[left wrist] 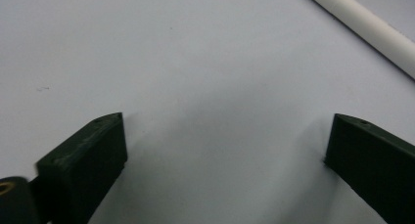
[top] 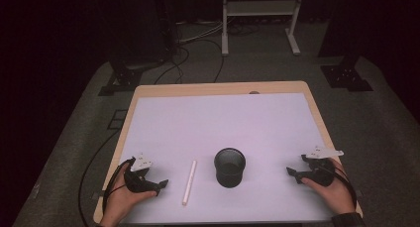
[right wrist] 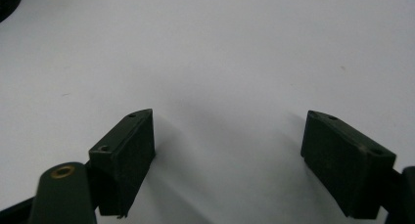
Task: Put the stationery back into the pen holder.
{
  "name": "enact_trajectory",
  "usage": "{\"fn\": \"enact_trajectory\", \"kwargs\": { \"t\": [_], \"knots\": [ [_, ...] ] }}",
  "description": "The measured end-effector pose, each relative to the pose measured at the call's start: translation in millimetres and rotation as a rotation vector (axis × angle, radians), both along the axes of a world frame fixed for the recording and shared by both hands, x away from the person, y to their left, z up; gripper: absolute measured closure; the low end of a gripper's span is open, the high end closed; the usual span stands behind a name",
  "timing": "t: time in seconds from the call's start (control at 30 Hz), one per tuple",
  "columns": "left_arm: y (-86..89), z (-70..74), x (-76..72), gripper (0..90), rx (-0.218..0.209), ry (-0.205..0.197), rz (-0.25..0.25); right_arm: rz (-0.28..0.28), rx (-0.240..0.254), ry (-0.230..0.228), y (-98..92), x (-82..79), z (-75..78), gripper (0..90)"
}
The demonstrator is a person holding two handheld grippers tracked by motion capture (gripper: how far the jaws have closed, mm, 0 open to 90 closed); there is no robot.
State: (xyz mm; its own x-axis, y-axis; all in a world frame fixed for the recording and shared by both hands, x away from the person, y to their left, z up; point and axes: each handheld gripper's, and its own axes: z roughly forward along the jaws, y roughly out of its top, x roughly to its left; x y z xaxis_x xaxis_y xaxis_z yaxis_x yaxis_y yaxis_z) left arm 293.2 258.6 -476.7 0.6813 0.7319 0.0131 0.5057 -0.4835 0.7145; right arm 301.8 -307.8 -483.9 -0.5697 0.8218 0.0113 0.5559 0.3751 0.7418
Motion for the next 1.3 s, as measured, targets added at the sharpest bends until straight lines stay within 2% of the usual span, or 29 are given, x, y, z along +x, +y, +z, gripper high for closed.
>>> {"fn": "enact_trajectory", "kwargs": {
  "t": [0.03,0.1,0.23,0.5,0.53,0.73,0.8,1.03,1.3],
  "knots": [
    [0.0,0.0,0.0,7.9,0.000,0.000,0.000,0.000,0.000,0.000,0.0,0.0,0.0,19.0],
    [-0.3,3.0,0.1,7.9,-0.007,-0.002,0.003,0.000,0.000,0.000,-0.1,0.1,0.0,19.0],
    [-4.0,9.9,-0.4,13.5,-0.015,-0.009,-0.015,0.000,0.001,0.000,-0.1,0.1,-0.1,19.0],
    [-16.0,21.1,-1.3,22.6,-0.020,0.015,-0.020,0.000,0.002,0.001,-0.2,0.2,-0.1,19.0],
    [-19.5,23.3,-1.4,23.8,-0.025,0.030,-0.020,0.000,0.003,0.002,-0.3,0.2,-0.1,19.0],
    [-28.2,28.7,-0.3,31.2,-0.027,0.028,-0.034,0.000,0.004,0.003,-0.4,0.3,-0.1,19.0],
    [-31.2,30.5,0.6,33.2,-0.036,0.041,-0.036,0.000,0.004,0.003,-0.4,0.3,-0.1,19.0],
    [-45.3,35.1,2.9,37.4,-0.047,0.045,-0.046,0.000,0.004,0.003,-0.4,0.4,-0.1,19.0],
    [-64.2,36.8,5.9,40.5,-0.031,0.046,-0.055,0.000,0.005,0.004,-0.5,0.4,-0.1,19.0]
  ]
}}
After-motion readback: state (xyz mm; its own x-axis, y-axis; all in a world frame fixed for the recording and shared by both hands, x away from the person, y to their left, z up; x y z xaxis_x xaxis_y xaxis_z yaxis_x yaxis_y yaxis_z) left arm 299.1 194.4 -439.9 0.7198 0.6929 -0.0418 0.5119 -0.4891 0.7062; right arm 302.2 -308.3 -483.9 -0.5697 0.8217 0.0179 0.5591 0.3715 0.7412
